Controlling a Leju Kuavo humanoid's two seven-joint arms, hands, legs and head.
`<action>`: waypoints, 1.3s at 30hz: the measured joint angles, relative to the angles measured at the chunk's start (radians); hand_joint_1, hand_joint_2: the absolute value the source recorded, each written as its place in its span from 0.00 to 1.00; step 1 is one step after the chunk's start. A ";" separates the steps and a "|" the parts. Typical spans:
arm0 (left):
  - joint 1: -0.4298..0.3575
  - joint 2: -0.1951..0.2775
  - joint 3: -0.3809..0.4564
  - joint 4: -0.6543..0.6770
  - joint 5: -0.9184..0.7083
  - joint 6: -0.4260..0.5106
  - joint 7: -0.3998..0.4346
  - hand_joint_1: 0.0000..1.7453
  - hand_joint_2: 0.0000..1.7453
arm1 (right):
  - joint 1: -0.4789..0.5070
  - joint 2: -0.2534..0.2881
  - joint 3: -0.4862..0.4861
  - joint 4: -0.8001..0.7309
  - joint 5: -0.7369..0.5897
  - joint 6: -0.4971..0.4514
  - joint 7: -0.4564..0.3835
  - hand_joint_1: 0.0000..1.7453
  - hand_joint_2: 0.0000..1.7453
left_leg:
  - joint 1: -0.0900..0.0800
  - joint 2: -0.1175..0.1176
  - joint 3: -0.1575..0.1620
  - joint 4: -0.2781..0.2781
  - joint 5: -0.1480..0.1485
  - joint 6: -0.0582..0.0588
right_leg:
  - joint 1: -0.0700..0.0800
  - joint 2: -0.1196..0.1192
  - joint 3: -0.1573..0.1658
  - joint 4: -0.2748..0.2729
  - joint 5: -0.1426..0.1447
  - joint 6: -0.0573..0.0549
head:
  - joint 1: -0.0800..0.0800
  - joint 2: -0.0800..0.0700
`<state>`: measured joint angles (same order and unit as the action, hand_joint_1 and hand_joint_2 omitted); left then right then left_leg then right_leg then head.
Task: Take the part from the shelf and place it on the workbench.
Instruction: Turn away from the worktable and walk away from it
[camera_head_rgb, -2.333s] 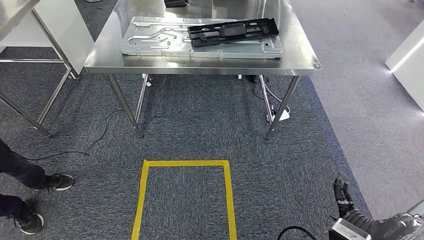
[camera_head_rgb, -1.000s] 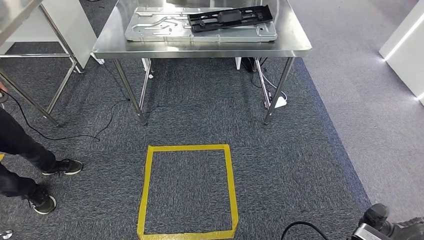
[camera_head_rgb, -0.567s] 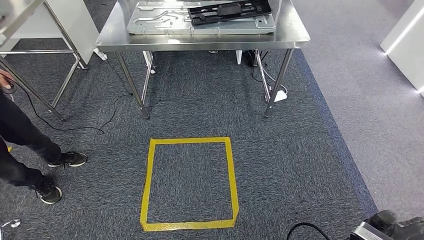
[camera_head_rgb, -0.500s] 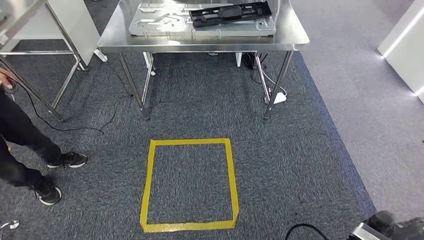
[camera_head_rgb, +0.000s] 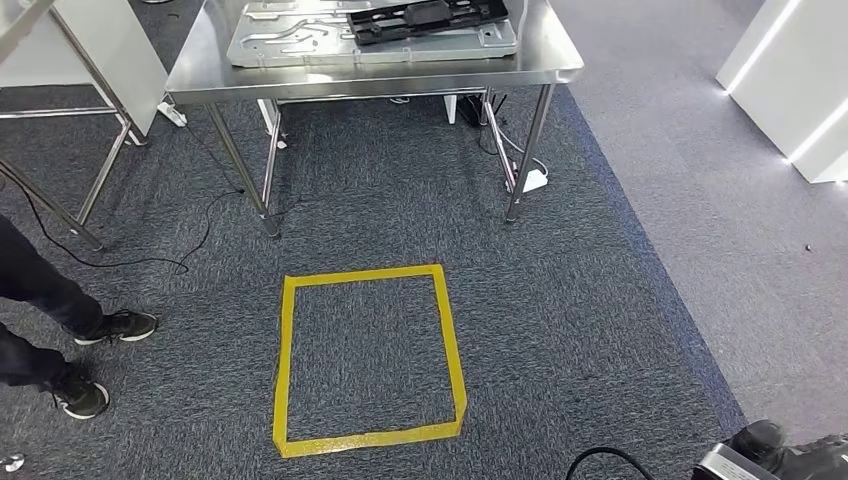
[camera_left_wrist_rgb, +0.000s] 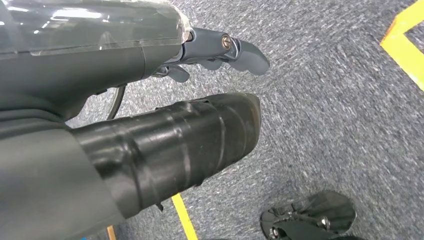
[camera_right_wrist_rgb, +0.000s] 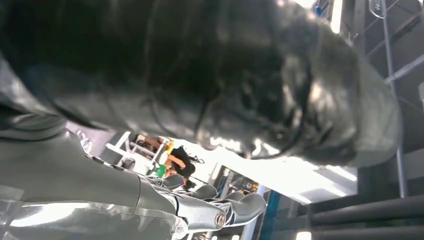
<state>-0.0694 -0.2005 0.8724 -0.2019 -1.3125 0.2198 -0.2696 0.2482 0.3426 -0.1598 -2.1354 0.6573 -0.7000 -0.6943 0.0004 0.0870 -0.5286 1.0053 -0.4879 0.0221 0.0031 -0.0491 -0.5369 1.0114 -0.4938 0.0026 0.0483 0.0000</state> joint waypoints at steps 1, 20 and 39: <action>-0.001 0.000 0.000 0.000 0.000 0.001 0.000 0.00 0.00 | 0.000 0.000 0.000 0.000 0.000 0.000 0.000 0.00 0.00 | 0.001 0.002 0.000 0.003 -0.003 -0.005 | -0.003 0.008 -0.002 -0.002 0.004 -0.005 | 0.000 0.000; 0.004 0.000 0.001 0.000 0.003 0.007 0.009 0.00 0.00 | 0.006 0.002 0.004 0.008 -0.001 0.000 0.000 0.00 0.00 | 0.015 -0.089 0.014 -0.016 -0.001 0.021 | -0.009 0.083 -0.119 0.148 -0.041 0.020 | 0.005 0.000; 0.008 0.001 0.008 0.000 -0.001 0.009 0.013 0.00 0.00 | 0.030 0.006 0.003 0.009 -0.020 0.000 0.000 0.00 0.00 | 0.014 -0.079 -0.104 0.266 -0.136 -0.030 | -0.009 0.091 -0.038 0.004 0.033 -0.025 | 0.004 0.000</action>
<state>-0.0612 -0.1999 0.8804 -0.2018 -1.3130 0.2285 -0.2566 0.2787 0.3484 -0.1571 -2.1260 0.6371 -0.7003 -0.6943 0.0142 0.0079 -0.6329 1.2709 -0.6237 -0.0079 -0.0058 0.0424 -0.5754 1.0155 -0.4605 -0.0228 0.0526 0.0000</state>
